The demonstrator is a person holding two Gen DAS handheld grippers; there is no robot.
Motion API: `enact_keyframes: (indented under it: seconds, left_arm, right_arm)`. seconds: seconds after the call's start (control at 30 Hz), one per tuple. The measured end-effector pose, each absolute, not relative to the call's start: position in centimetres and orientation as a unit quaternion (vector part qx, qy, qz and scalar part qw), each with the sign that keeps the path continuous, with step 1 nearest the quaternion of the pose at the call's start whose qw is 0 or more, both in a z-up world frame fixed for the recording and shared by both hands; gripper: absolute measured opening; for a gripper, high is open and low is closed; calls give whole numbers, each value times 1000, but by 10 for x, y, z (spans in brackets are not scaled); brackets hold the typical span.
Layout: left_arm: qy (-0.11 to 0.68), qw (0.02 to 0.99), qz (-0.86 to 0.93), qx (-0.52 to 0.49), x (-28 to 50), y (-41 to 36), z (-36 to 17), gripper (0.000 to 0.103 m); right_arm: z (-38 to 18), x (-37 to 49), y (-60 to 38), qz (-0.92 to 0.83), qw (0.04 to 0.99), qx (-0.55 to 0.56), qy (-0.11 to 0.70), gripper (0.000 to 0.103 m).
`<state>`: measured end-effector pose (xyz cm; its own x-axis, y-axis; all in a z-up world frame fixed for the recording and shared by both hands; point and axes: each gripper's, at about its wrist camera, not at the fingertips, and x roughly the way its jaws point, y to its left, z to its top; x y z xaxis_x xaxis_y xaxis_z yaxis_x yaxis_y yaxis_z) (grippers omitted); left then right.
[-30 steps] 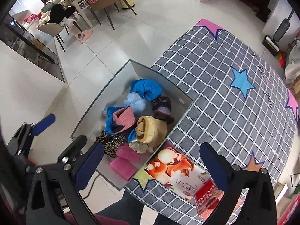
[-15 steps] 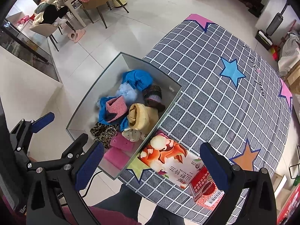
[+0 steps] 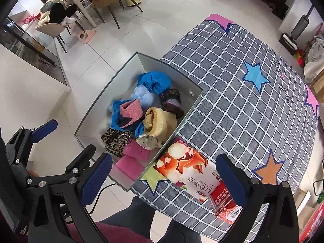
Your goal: Organize soft objects
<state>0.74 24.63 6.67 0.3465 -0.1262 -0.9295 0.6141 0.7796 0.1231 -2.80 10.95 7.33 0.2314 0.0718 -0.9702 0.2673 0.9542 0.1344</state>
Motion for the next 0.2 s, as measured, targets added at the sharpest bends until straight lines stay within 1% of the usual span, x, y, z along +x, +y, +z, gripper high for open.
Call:
enact_keyframes:
  seconds: [0.1, 0.2]
  left_arm:
    - [524, 786, -235, 230, 8, 248, 66, 87]
    - [506, 800, -260, 189, 9, 259, 76, 88]
  right_arm:
    - [73, -29, 109, -64, 772, 139, 616, 103]
    - [72, -29, 109, -67, 772, 143, 616, 103]
